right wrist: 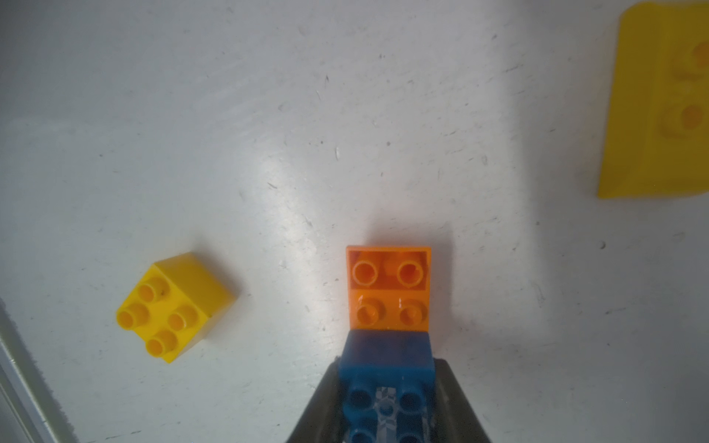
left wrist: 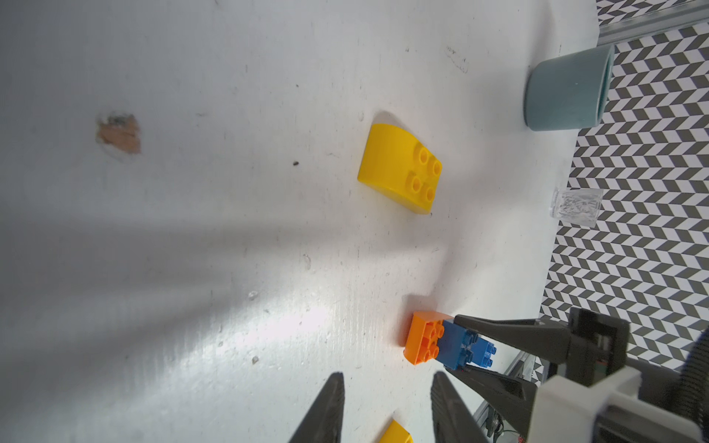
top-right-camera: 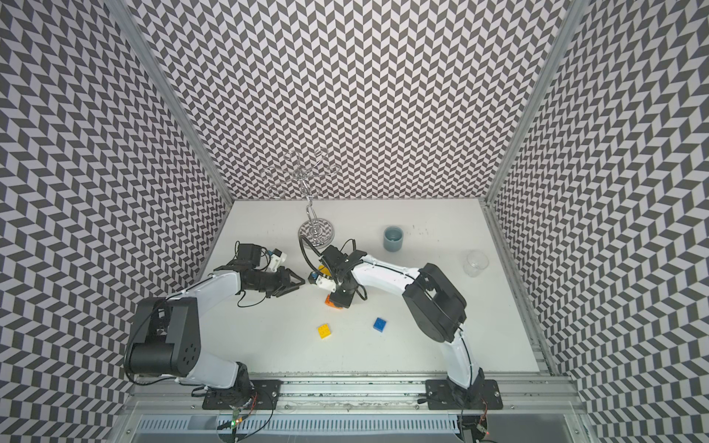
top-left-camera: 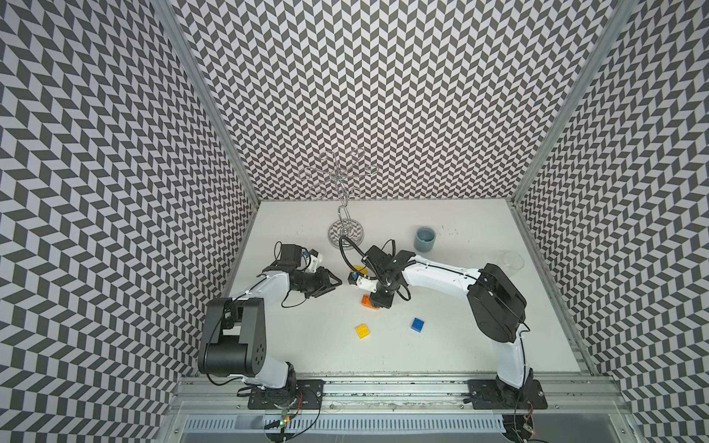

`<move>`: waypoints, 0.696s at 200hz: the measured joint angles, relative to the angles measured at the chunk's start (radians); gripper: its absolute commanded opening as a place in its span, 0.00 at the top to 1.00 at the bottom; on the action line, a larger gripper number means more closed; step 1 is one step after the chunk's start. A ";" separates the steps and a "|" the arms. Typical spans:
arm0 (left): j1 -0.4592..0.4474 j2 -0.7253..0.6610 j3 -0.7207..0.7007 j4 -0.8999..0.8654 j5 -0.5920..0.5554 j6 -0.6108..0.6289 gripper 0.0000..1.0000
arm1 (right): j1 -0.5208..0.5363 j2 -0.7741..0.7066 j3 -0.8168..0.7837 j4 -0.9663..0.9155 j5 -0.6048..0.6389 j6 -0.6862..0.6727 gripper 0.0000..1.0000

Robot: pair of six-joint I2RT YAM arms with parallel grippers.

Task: Assemble the letter s with lego
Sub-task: Assemble the lego brick with the lego brick.

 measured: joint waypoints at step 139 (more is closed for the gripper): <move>0.008 0.010 0.004 0.001 0.013 -0.011 0.60 | -0.003 -0.029 -0.080 0.147 -0.044 0.019 0.99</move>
